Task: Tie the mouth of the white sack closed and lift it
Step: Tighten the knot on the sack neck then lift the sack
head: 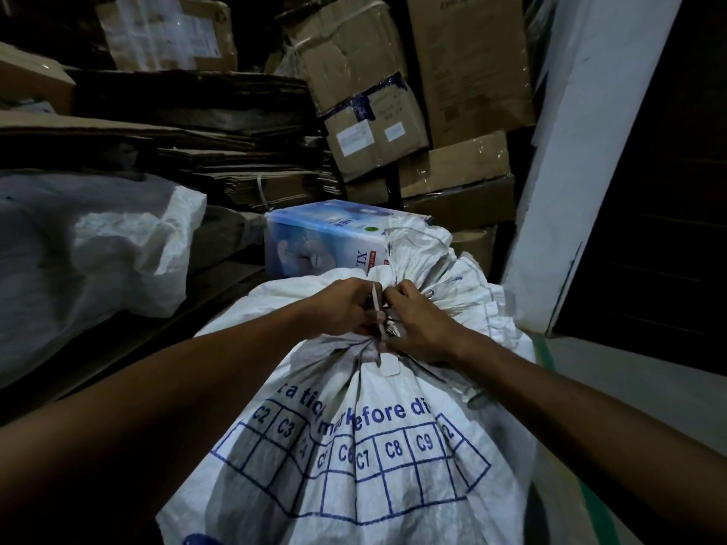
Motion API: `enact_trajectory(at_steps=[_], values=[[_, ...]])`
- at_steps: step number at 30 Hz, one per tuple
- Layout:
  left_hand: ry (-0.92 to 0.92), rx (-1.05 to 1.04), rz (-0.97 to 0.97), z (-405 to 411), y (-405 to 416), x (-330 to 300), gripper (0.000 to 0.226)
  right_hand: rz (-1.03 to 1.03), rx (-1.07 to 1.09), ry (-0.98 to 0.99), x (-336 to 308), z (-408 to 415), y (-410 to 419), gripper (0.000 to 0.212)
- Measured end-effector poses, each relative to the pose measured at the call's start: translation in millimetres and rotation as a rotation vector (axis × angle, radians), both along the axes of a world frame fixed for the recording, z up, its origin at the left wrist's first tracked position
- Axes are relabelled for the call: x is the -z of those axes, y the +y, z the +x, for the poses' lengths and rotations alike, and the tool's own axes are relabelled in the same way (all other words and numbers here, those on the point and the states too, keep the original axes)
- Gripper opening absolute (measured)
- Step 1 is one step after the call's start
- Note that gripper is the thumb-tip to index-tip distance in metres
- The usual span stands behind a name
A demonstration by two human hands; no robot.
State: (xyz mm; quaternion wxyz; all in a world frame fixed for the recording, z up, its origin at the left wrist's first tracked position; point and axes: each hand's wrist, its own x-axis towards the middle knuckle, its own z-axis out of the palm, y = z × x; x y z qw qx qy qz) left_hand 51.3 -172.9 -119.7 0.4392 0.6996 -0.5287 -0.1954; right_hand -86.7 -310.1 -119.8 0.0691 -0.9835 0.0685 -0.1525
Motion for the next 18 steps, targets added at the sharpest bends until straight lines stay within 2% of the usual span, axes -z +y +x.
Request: enact_trajectory(at_steps=[3, 10, 13, 17, 18], values=[[0.117, 0.003, 0.034, 2, -4, 0, 0.009, 0.016, 0.011, 0.033, -1, 0, -2, 0.072], [0.375, 0.023, -0.068, 5, 7, -1, 0.018, 0.204, 0.082, 0.085, -17, -1, -4, 0.053], [0.402, 0.027, -0.063, 5, 8, -1, 0.019, 0.346, 0.135, 0.111, -21, -1, -2, 0.049], [0.391, -0.002, -0.051, 5, 9, -2, 0.015, 0.461, 0.195, 0.095, -26, 4, 0, 0.019], [0.384, -0.005, -0.054, 4, 9, -1, 0.015, 0.446, 0.219, 0.099, -26, 5, 0, 0.02]])
